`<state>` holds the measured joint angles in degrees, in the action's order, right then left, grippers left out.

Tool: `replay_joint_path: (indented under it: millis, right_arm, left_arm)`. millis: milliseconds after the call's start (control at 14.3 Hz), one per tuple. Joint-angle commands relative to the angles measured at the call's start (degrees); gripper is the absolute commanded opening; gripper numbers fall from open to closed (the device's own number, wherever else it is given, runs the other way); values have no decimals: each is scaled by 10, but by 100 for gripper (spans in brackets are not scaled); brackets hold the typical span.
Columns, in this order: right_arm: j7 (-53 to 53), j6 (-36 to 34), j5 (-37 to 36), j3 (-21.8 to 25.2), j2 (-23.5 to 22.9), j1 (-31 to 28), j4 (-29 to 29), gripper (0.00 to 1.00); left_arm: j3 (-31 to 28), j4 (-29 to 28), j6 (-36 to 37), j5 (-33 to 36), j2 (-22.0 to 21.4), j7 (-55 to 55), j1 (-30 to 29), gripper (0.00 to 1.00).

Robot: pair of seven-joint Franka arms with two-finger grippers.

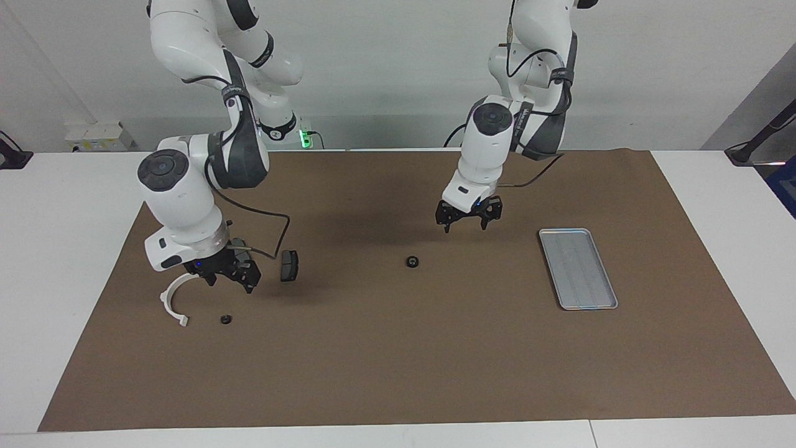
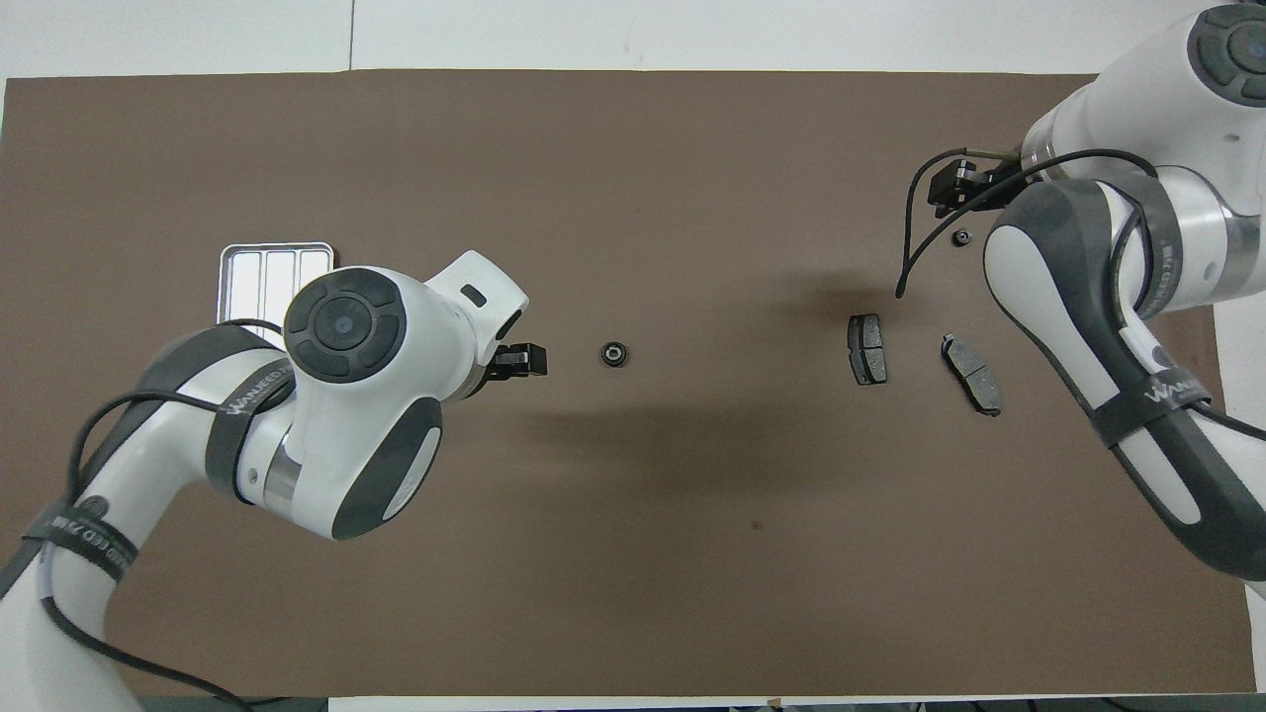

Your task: Pick bearing gear from pile to tray

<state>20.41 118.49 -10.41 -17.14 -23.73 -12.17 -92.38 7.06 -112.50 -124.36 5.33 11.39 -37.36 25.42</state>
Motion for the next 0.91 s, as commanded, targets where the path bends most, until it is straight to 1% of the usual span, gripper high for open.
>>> replay_joint_path:
  millis: [0,70,210,280,490,840]
  right_arm:
    - [-28,29,-12,-6,-12,-20,-11,86]
    - [-28,39,-16,-6,-20,-22,-11,85]
    - [-27,53,-24,-6,-39,-26,-8,84]
    - [-27,70,-26,-6,-47,-27,-8,84]
    - [-27,98,-49,-6,-80,-36,-3,81]
    - [-26,125,-53,-6,-102,-38,1,77]
  left_arm:
    - [-9,61,-9,39,63,-71,32,100]
    - [-9,66,-10,38,65,-74,37,100]
    - [-9,105,-3,38,94,-95,45,100]
    - [-9,119,-2,38,107,-100,51,100]
    - [-9,144,-2,38,131,-115,60,100]
    - [-8,143,-11,36,133,-120,63,100]
